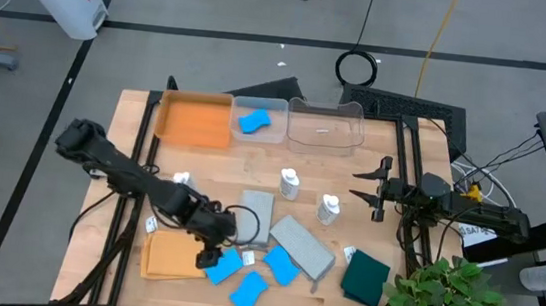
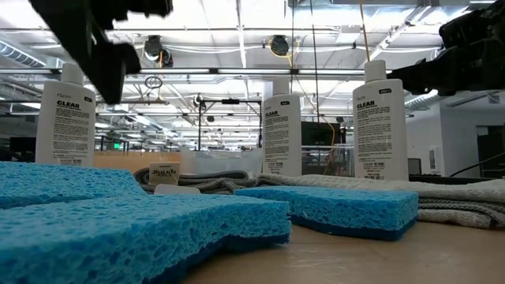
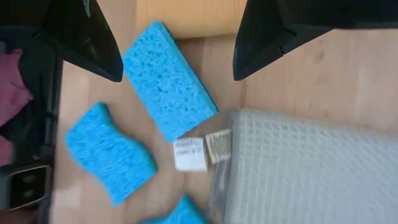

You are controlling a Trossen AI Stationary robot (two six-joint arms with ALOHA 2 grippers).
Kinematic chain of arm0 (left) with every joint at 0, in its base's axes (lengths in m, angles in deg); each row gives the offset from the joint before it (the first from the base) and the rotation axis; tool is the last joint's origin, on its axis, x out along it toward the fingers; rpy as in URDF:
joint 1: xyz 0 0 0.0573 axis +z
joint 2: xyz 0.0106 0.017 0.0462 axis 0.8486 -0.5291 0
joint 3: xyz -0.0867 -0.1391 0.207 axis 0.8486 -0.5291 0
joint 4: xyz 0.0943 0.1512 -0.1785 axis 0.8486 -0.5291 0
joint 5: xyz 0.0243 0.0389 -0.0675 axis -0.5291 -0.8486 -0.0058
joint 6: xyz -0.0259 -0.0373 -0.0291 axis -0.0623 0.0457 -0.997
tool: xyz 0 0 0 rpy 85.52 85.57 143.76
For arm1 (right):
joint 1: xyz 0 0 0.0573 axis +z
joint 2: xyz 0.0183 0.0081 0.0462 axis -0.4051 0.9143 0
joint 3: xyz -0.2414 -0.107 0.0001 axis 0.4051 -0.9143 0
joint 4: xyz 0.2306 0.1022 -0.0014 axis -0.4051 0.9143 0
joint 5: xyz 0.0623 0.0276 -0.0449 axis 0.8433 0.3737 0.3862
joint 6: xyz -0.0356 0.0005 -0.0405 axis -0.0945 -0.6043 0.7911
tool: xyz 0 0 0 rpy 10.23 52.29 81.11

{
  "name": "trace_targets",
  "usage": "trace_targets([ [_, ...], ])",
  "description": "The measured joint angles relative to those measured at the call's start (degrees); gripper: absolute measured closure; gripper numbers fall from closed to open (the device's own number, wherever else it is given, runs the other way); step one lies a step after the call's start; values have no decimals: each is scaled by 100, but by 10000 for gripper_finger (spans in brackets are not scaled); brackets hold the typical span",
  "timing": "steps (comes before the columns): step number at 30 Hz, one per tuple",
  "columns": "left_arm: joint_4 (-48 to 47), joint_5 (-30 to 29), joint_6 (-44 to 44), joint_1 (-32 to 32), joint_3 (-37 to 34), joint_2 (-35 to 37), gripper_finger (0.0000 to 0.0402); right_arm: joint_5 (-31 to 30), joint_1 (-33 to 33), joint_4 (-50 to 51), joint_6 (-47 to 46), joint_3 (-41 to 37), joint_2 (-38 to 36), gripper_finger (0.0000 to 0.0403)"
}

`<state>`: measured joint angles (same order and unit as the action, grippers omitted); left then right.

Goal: Pick & Place Kitchen Items
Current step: Put the blue sponge into the left transparent bin

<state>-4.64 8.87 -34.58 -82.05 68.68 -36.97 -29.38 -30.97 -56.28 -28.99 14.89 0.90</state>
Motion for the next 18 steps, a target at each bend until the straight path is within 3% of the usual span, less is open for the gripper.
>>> trace_targets([
  [4, 39, 71, -271, 40, 0, -405, 96, 0, 0, 1, -1, 0, 1, 222],
  [13, 352, 1301, -987, 130, 0, -1082, 96, 0, 1, 1, 1, 0, 1, 222],
  [18, 525, 1269, -1231, 71, 0, -1307, 96, 0, 0, 1, -1, -2, 0, 222],
])
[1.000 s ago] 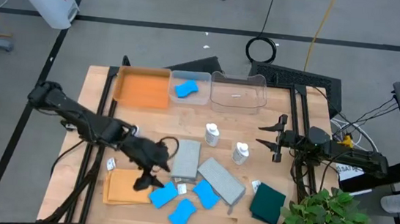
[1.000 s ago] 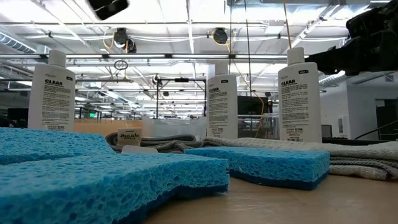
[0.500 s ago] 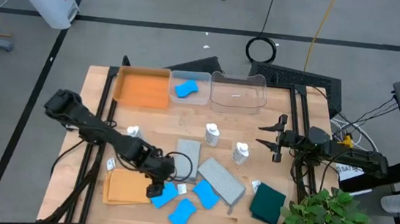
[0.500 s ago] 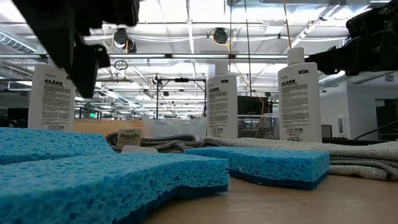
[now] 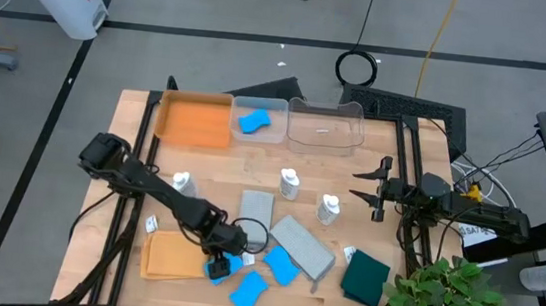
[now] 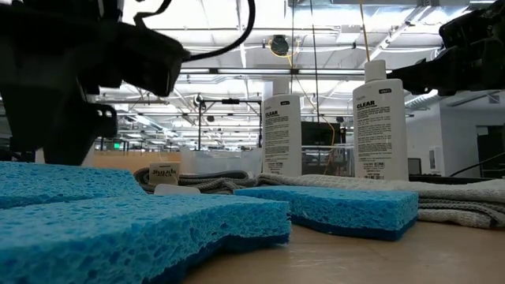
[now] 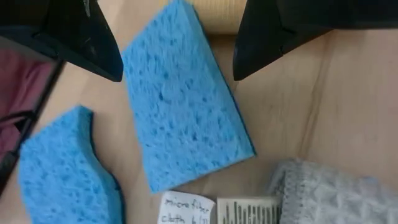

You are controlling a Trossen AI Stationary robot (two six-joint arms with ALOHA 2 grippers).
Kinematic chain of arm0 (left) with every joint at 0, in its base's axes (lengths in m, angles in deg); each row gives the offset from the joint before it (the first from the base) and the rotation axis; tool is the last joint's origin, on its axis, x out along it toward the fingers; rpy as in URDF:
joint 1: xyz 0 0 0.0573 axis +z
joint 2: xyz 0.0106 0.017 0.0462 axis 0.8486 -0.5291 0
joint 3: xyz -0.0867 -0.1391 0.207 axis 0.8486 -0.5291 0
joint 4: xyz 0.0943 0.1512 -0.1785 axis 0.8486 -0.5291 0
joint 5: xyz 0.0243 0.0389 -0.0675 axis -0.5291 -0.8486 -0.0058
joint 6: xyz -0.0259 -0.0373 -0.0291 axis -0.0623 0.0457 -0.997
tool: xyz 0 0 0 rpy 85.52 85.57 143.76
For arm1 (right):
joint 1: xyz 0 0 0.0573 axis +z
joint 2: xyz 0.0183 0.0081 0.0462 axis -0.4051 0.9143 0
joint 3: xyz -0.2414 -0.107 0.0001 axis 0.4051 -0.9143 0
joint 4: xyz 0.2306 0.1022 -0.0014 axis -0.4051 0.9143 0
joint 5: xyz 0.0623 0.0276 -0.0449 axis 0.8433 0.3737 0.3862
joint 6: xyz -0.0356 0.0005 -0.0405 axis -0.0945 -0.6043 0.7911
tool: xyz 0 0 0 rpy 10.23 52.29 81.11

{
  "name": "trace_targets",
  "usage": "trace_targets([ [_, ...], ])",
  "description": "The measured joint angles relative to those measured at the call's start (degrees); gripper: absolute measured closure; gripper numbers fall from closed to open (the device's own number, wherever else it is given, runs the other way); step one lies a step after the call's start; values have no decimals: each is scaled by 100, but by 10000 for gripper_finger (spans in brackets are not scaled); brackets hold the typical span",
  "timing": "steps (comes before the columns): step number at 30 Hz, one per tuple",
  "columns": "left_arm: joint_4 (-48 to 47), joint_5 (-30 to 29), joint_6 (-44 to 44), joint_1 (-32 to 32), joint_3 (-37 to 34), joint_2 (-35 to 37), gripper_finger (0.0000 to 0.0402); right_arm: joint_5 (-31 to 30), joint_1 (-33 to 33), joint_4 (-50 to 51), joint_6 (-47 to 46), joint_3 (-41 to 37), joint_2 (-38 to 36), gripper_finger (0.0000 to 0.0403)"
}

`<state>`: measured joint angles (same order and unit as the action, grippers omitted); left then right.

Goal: Pick & Place Kitchen Items
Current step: Put the blue sponge into the left transparent bin

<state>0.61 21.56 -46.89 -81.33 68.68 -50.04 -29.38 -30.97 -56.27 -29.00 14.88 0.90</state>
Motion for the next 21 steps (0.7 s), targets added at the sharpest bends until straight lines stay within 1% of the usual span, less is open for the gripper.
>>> trace_targets([
  [6, 38, -322, -207, -21, 0, -157, 96, 0, 0, 0, 2, 2, 1, 222],
  [9, 38, -369, -300, -60, 0, -193, 98, 0, 2, 0, 2, 2, 1, 222],
  [11, 41, -369, -300, -92, 0, -189, 106, 0, 0, 0, 0, 1, -1, 222],
  [15, 43, -369, -277, -135, 0, -191, 145, 0, 0, 0, 1, 0, -1, 222],
  [21, 45, -366, -269, -89, 0, -189, 233, 0, 1, 0, 2, 1, -1, 222],
])
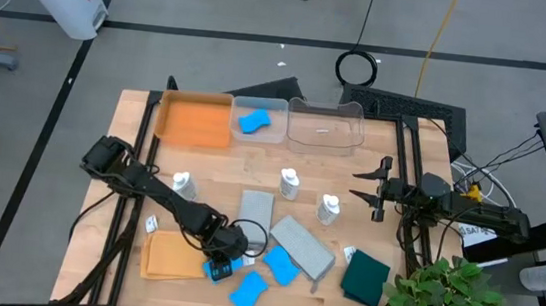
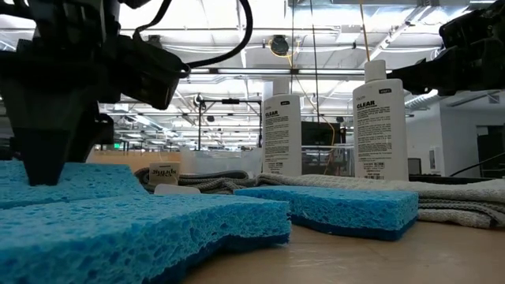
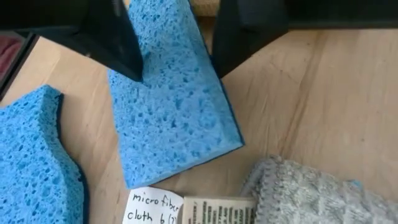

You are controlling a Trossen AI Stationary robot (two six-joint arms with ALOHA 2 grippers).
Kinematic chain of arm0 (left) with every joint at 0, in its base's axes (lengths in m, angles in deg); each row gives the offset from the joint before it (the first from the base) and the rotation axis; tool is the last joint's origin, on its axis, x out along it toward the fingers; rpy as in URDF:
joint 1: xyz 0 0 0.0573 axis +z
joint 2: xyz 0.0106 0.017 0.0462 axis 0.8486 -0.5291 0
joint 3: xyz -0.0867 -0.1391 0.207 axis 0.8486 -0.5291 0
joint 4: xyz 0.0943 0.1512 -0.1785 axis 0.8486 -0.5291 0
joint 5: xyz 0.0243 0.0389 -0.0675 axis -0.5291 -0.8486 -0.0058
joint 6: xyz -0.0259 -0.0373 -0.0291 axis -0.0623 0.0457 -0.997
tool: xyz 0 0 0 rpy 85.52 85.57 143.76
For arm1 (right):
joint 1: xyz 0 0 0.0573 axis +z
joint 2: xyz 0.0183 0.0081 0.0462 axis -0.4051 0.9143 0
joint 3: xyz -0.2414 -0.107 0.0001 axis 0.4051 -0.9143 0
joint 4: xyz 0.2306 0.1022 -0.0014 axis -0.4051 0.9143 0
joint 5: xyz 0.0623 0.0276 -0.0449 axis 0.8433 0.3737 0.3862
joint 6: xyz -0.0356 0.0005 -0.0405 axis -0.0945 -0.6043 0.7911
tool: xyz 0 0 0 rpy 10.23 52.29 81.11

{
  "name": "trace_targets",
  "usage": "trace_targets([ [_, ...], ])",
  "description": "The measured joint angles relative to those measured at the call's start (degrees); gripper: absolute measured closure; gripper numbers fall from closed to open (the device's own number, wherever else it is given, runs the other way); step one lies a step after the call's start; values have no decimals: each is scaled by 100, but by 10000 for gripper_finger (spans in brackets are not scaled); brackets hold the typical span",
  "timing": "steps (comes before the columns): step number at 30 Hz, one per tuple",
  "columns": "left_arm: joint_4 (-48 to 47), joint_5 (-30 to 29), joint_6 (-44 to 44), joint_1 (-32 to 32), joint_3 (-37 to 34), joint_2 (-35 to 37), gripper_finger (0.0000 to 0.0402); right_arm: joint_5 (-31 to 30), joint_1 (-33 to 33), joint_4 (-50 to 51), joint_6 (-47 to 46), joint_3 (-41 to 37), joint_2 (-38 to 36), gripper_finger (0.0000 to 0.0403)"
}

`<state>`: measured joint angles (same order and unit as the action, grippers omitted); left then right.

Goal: Pick & Place Kitchen Items
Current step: Put the blue sponge into the left transparent bin

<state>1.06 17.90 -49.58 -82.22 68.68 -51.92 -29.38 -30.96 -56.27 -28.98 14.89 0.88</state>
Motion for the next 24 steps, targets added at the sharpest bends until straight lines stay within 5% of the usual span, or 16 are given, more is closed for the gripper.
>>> trace_targets([
  [12, -45, 697, 379, 317, 0, 105, 389, 0, -1, 0, -2, 1, 1, 222],
  [24, -9, -285, 505, 263, -2, 1437, 393, 0, -1, 0, -2, 1, 2, 222],
])
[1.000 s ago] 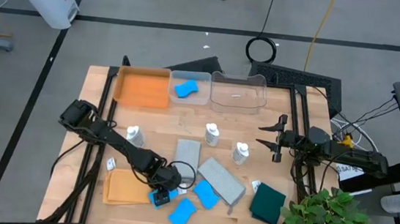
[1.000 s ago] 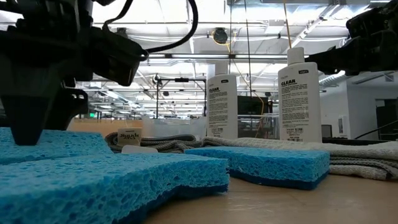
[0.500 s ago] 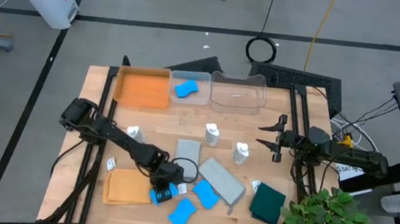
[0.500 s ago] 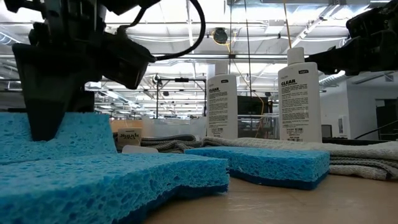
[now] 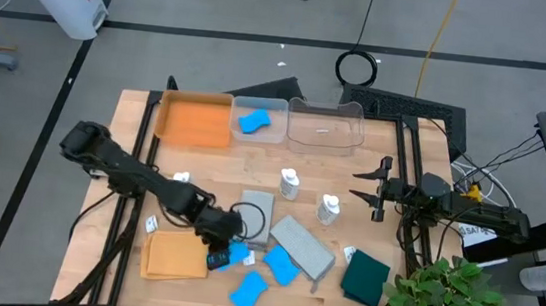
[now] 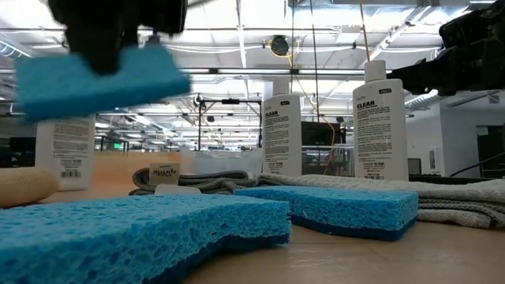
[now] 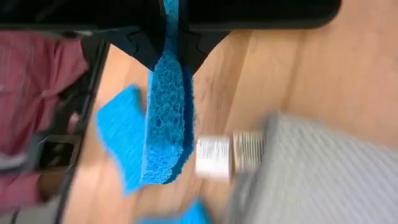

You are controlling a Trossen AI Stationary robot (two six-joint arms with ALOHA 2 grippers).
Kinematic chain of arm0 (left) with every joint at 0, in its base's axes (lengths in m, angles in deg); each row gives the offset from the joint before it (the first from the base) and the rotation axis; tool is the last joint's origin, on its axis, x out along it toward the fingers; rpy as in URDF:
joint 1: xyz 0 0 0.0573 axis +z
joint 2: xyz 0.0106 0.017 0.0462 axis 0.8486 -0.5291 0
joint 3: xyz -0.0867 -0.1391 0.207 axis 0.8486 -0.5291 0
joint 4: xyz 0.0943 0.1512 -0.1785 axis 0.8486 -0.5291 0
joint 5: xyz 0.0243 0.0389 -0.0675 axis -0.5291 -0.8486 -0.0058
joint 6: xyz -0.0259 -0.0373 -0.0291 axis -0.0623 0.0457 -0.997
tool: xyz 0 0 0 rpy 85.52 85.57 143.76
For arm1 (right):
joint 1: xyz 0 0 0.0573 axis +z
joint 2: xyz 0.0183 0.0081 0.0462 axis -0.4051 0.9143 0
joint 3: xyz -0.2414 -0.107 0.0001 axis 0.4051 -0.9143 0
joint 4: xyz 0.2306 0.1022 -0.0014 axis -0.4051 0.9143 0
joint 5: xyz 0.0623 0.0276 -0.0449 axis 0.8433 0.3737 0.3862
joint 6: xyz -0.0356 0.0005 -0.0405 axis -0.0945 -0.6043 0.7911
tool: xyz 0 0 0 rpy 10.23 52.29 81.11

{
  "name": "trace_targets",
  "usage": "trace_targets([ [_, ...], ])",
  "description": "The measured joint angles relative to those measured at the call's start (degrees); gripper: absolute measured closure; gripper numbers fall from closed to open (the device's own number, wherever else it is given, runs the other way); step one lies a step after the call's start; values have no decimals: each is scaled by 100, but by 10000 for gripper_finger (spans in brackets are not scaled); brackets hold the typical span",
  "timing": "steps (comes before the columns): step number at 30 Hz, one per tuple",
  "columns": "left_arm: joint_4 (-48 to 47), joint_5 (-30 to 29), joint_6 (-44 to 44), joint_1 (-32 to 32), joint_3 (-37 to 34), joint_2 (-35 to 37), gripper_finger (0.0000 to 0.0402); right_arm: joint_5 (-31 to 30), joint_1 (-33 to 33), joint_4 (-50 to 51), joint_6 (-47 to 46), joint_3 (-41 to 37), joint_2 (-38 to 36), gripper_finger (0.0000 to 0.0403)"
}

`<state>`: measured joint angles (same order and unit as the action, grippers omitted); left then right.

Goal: Pick & Place Kitchen Items
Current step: Put the blue sponge into the left transparent bin

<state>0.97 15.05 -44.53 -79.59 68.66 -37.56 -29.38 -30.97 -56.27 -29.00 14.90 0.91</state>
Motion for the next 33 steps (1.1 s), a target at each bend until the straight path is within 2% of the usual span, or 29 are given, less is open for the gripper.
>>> trace_targets([
  [5, 17, -787, 77, -118, 0, 662, 380, 0, 0, -2, 0, -1, -2, 222],
  [11, 144, -1738, 592, -230, 0, 1189, 394, 0, 0, -2, 0, -2, -2, 222],
  [17, 884, -3290, 1679, -355, 0, 1145, 384, 0, 0, -2, 1, 0, 0, 222],
  [21, 1546, -3991, 2505, -538, -121, 900, 393, 0, 1, -4, 0, 0, -2, 222],
  [26, 3252, -4159, 3356, -606, -1061, 1077, 388, 0, 1, -2, 1, 0, -1, 222],
  [30, 3910, -4126, 3615, -383, -1805, 1899, 393, 0, 0, -2, 0, -2, 0, 222],
  [33, 3985, -4034, 3814, 5, -2223, 2627, 385, 0, 0, -3, 2, -1, -2, 222],
])
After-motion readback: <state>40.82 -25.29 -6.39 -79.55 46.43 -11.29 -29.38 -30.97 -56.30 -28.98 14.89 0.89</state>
